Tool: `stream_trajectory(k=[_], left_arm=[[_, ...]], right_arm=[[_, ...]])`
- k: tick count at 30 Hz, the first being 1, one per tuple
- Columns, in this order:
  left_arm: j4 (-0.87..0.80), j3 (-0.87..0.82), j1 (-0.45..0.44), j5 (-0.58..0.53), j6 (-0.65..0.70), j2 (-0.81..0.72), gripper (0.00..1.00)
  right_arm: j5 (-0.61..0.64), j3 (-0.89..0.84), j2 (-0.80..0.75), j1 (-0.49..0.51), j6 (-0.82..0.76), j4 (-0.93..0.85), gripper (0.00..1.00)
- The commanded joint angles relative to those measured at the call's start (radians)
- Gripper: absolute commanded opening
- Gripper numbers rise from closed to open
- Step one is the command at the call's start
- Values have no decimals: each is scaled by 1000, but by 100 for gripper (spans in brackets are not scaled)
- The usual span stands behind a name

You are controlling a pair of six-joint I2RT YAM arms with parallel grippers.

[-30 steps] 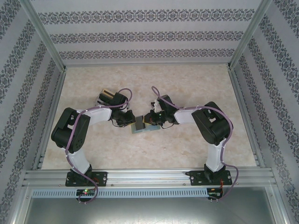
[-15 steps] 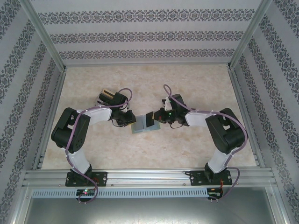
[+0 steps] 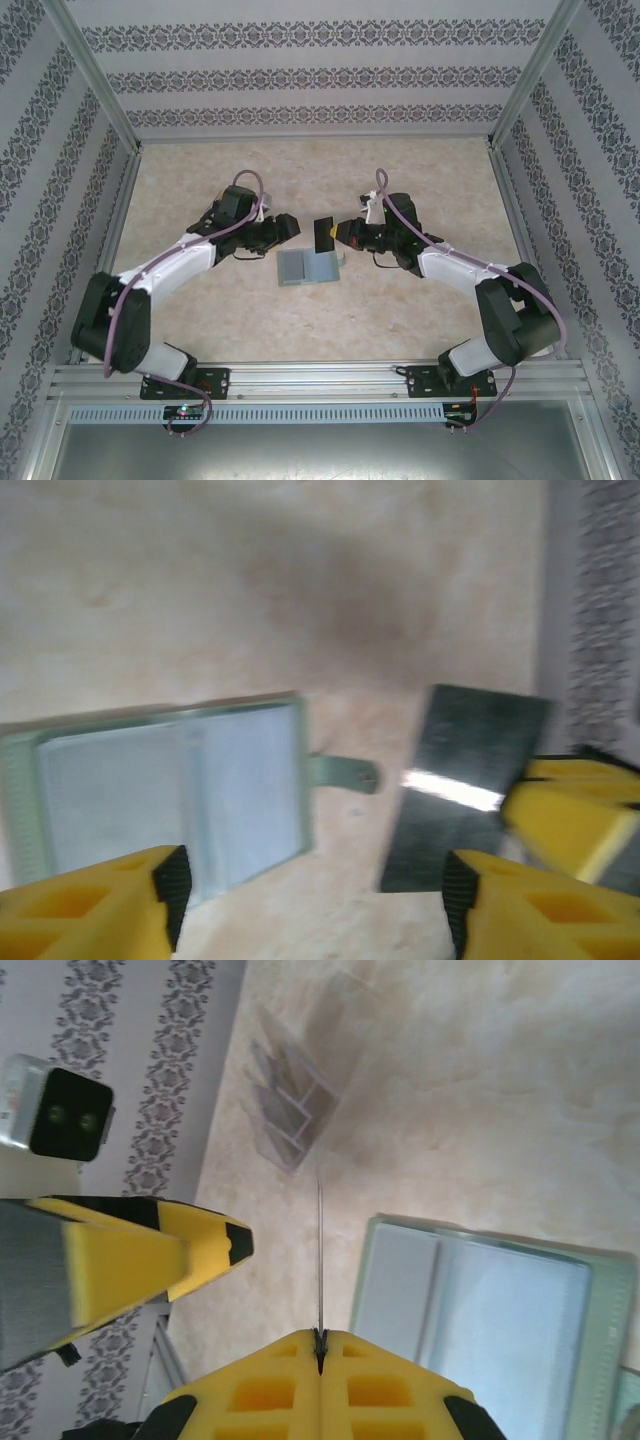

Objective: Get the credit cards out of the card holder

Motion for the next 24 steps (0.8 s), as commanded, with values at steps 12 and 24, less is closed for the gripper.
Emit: stream_trajectory(k=[12, 24], left_arm=[[455, -140, -8, 229, -216, -75, 74], [602, -144, -8, 281, -278, -56, 32]], right_arm=[[-216, 23, 33, -14, 346, 411, 1], [-231, 23, 40, -19, 406, 457, 2]])
